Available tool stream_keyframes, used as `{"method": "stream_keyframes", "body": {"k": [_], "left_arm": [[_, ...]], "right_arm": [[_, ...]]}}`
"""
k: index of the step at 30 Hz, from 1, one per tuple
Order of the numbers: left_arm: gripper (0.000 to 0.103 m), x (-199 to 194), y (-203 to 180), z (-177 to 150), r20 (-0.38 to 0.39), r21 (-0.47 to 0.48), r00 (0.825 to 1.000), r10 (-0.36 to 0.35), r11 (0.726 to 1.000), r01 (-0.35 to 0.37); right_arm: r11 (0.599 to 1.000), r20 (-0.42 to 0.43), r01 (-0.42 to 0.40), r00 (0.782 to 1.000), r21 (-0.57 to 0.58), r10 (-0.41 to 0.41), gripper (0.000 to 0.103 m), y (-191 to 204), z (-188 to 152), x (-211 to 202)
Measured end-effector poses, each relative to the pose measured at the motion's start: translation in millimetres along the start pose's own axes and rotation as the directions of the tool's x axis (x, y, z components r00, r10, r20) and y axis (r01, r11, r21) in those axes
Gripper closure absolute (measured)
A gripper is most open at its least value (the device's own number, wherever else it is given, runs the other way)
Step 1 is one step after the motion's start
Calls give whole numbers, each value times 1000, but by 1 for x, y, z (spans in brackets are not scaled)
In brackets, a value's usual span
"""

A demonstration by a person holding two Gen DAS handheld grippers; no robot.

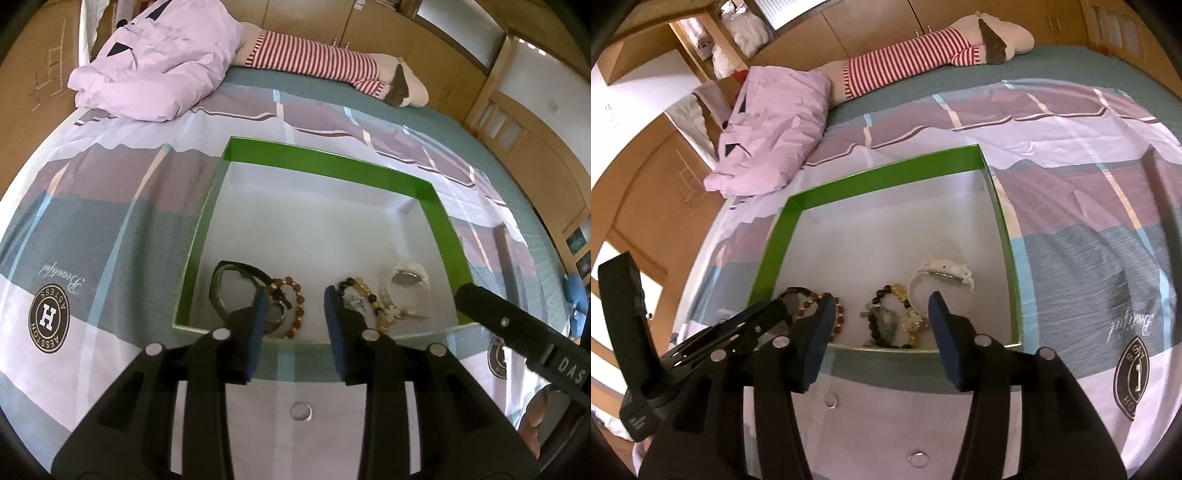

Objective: Organize jewelry
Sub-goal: 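Open the left tool to drop the ring while the right tool drops the charm, then reach the left tool to the small round ring while the right tool reaches the plain silver ring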

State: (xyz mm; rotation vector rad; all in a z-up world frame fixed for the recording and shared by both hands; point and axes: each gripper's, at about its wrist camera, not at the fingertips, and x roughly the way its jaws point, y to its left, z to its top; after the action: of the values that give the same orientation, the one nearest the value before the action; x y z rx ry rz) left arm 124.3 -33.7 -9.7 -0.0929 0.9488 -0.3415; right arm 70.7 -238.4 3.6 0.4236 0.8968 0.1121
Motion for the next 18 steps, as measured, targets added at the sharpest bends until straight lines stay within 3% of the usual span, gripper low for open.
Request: {"method": "stream_keyframes", "body": {"k": [3,5,7,10,12,18], "left_arm": [[72,-10,-7,-7,-18,33,1000,-16,999,17],[72,-12,-16,-21,-45,82,999,18,997,-15],[72,-8,-22,-36,-82,137,994,71,989,-60],[72,7,-23,-58,-165,190,976,140,976,-108],[72,14,-19,-64,-200,184,967,157,975,-120],[69,29,-1,-68,-284,99,948,141,988,-117]], "right_arm": [[999,-38,6,999,-49,-8,50,4,-7,-5],[993,-86,50,995,-105,-60,51,7,-17,-5],[976,-167,115,975,-183,-146,59,8,-36,1],[967,-266,121,947,-226,-181,66,1,-58,14],[963,-325,128,924,-238,-203,71,-7,-73,21],[966,-410,70,896,-248,-170,71,-5,-92,30]]}}
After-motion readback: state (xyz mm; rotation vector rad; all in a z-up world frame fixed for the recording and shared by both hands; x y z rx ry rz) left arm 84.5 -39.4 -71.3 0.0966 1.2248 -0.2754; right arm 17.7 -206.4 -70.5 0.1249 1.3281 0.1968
